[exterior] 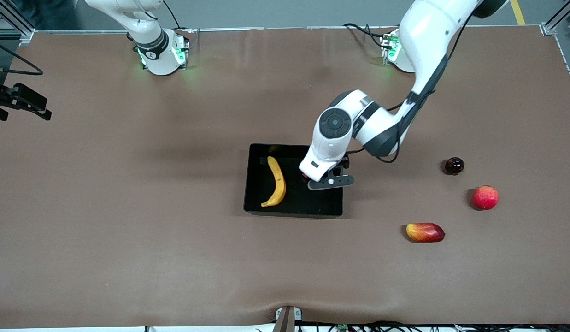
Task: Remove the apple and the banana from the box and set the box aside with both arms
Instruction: 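Lower the left gripper and grasp the small yellow-red apple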
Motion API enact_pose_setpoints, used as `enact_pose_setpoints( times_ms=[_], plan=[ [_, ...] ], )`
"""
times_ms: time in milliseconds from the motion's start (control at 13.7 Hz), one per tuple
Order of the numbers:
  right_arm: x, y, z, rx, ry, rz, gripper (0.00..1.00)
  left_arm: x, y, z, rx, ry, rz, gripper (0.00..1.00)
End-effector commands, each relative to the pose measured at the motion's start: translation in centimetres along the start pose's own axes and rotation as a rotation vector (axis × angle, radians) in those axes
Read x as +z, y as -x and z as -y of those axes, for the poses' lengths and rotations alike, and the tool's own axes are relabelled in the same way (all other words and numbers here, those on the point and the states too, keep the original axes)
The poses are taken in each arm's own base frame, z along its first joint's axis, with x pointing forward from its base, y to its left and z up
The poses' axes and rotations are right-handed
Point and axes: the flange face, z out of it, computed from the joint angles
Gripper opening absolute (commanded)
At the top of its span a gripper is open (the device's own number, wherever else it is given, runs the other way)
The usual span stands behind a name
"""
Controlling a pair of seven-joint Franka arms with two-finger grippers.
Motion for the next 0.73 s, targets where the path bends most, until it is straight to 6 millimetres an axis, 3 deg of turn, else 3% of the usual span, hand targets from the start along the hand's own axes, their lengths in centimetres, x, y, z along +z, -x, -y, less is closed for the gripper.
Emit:
enact_pose_setpoints(
  times_ms=[0, 657],
  plan=[
    [-0.4, -0.3, -0.1, 0.014, 0.003, -0.003, 1.00, 1.3, 0.1, -2.0, 0.010, 0.025, -0.018, 1.00],
    [-0.4, -0.3, -0.3, 0.017, 0.004, -0.005, 1.00, 6.8, 2.7, -3.3, 0.059, -0.017, 0.046, 1.00]
  ],
)
